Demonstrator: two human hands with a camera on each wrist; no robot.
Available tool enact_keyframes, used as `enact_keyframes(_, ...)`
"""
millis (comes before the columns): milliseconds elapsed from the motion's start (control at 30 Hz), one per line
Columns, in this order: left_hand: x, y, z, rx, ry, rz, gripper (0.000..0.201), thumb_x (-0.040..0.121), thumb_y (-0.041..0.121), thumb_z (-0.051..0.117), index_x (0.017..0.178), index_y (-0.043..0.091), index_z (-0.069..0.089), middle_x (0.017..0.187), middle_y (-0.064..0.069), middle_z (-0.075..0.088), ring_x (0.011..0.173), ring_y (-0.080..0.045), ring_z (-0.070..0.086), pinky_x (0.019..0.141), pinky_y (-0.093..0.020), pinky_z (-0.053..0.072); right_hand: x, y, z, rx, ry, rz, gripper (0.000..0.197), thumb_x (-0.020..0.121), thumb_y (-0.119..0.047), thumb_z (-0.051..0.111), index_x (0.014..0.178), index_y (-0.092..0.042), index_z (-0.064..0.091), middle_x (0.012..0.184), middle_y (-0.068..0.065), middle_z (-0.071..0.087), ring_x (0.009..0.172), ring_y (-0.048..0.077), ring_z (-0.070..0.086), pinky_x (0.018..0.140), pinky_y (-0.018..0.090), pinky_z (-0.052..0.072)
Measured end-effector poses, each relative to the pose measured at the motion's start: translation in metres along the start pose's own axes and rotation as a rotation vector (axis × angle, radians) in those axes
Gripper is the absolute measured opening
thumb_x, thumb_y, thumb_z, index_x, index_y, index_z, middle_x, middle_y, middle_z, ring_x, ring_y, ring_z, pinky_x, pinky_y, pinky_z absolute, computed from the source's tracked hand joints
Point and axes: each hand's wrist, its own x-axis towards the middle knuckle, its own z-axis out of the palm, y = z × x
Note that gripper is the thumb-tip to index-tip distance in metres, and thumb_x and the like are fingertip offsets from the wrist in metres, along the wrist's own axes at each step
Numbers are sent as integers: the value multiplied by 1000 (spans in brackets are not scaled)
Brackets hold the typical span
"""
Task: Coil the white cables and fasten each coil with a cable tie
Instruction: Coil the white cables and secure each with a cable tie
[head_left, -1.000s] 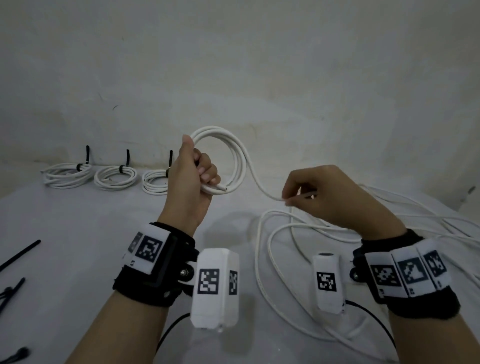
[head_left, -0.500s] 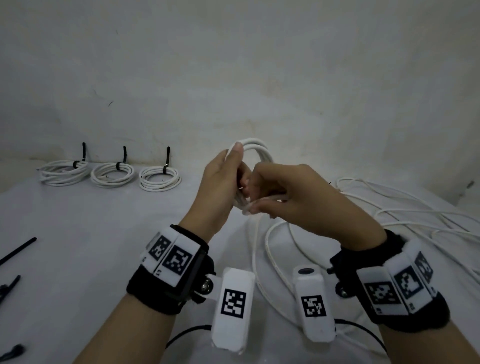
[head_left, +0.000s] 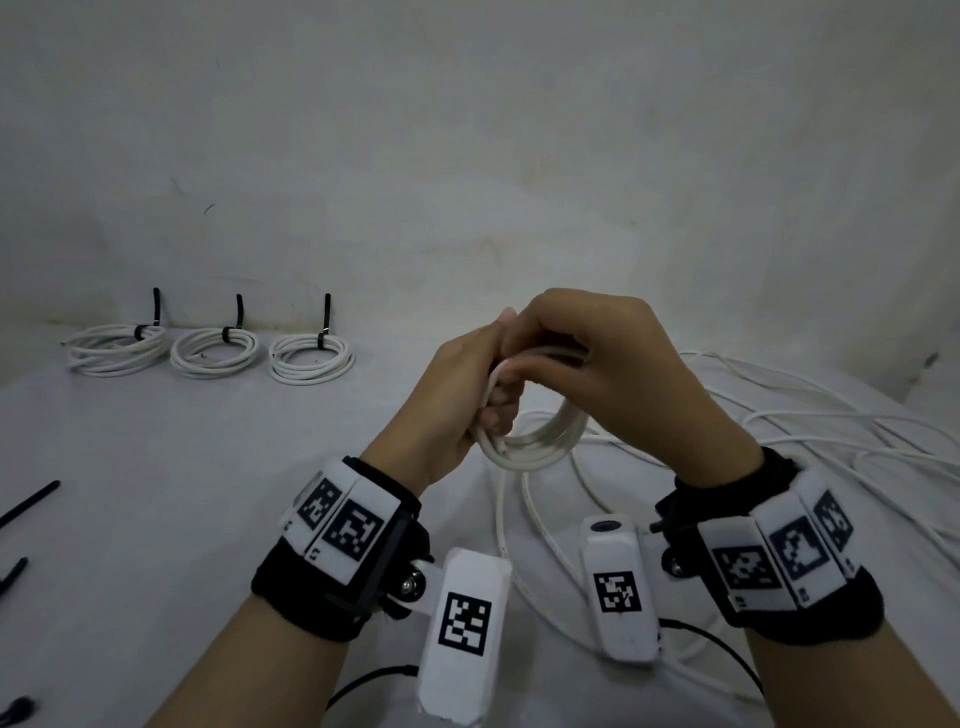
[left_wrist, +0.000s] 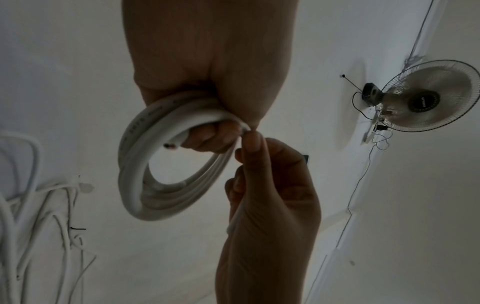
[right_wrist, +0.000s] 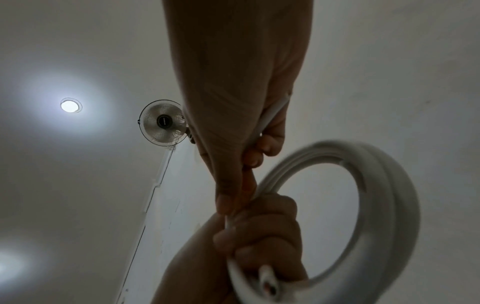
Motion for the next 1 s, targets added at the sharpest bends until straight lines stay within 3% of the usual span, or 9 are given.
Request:
enact_keyframes(100, 1, 3, -1, -67, -55, -65, 47, 100, 41, 36, 60, 16, 37, 43, 5, 27, 33, -6, 21, 34, -16, 21, 0, 4, -5, -92, 20, -50, 3, 84, -8, 68, 84, -4, 67, 77, 1, 63, 69, 9, 55, 64, 21, 45)
enact_keyframes(267, -3, 5, -2, -60, -81, -101, 48, 95, 53, 33, 63, 17, 31, 45, 6, 22, 33, -5, 16, 33, -15, 17, -1, 5, -10, -354, 157, -126, 17, 89, -20, 60, 82, -5, 66, 75, 3, 62, 67, 20, 53, 61, 36, 43)
enact_keyframes(433, -5, 10, 0, 10, -87, -105, 50, 71, 68, 38, 66, 18, 30, 48, 6, 19, 35, -6, 14, 33, -15, 17, -2, 3, -12, -490, 274, -111, 18, 89, -25, 61, 79, -12, 68, 73, -2, 64, 71, 21, 53, 71, 34, 31)
enact_keyframes(667, -3, 12, -2, -32, -43, -133, 44, 93, 51, 41, 65, 19, 31, 46, 7, 20, 34, -4, 16, 34, -15, 18, -2, 4, -12, -566, 305, -29, 17, 86, -30, 63, 78, -15, 67, 72, -8, 65, 74, 19, 51, 73, 35, 31)
enact_keyframes(767, 0, 10, -1, -66, 82, -112, 43, 94, 45, 47, 63, 20, 30, 47, 6, 21, 35, -6, 17, 34, -16, 18, -2, 3, -17, -426, 247, 69, 11, 83, -22, 68, 78, -12, 68, 70, -3, 63, 65, 14, 52, 67, 25, 41)
enact_keyframes(800, 0, 9, -1, -77, 120, -100, 43, 93, 43, 48, 63, 20, 31, 47, 6, 21, 35, -6, 17, 35, -16, 18, -1, 1, -19, -369, 235, 108, 8, 81, -19, 70, 77, -12, 69, 69, -1, 62, 62, 12, 51, 65, 18, 42)
enact_keyframes(867, 1, 7, -2, -98, 172, -76, 43, 94, 41, 50, 62, 19, 32, 48, 6, 21, 36, -7, 17, 35, -16, 19, 1, -5, -19, -322, 183, 210, 3, 80, -16, 73, 78, -13, 72, 69, -1, 63, 61, 8, 53, 63, 14, 42)
enact_keyframes(1000, 1, 9, -6, -139, 229, -39, 43, 94, 42, 50, 62, 19, 31, 47, 7, 21, 35, -6, 18, 33, -15, 19, 0, -11, -24, -185, 12, 428, 13, 81, -10, 69, 87, -19, 76, 68, -14, 63, 63, -1, 58, 59, 2, 38)
